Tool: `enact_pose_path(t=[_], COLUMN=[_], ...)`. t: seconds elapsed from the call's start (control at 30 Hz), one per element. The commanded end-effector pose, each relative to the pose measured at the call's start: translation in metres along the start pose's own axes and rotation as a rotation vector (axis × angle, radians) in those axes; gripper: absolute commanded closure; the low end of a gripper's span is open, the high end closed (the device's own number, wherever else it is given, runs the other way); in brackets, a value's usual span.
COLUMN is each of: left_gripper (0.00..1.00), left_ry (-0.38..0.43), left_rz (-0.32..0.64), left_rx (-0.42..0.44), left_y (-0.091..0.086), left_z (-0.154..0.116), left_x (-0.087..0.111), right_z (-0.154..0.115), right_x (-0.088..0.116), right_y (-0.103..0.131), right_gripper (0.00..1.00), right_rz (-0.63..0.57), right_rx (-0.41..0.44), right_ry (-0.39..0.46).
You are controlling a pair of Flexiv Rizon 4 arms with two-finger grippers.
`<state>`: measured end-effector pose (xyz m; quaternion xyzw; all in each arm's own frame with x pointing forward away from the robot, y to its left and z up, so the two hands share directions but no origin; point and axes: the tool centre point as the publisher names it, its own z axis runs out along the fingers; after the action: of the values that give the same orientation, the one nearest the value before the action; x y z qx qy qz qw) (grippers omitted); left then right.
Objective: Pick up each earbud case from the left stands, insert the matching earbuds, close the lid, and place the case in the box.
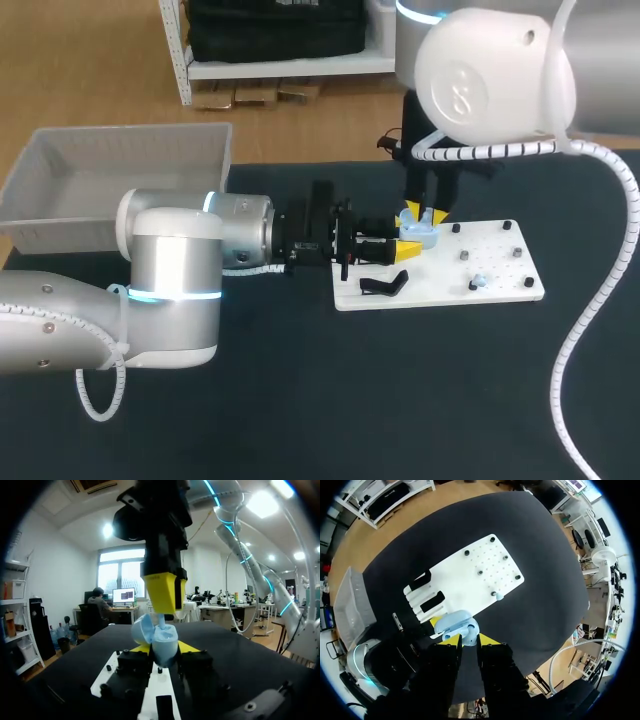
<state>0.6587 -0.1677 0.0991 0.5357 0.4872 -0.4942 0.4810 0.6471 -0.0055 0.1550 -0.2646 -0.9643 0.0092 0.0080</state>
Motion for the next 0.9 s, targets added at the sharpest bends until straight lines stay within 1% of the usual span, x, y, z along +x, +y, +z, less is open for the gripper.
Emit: enact_pose_path(t=[0.03,0.87,0.9], left_gripper=[1.00,1.00,1.00], left_ry=[-0.001,-0.001,-0.001], left_rz=[0.000,0.000,0.000], left_rx=[0.002,0.002,0.002], left_y=[0.001,0.001,0.001], left_z=[0.000,0.000,0.000], left_x=[0.000,0.000,0.000], right_z=[0.001,0.014,0.013], right_x=[-0.002,-0.001,-0.001], right_y=[0.002,0.003,0.002], right_gripper=[1.00,1.00,0.96], right_rz=[0.001,0.008,0.009], right_rx=[0.007,0.028,0.026], right_ry=[0.003,0.030,0.030])
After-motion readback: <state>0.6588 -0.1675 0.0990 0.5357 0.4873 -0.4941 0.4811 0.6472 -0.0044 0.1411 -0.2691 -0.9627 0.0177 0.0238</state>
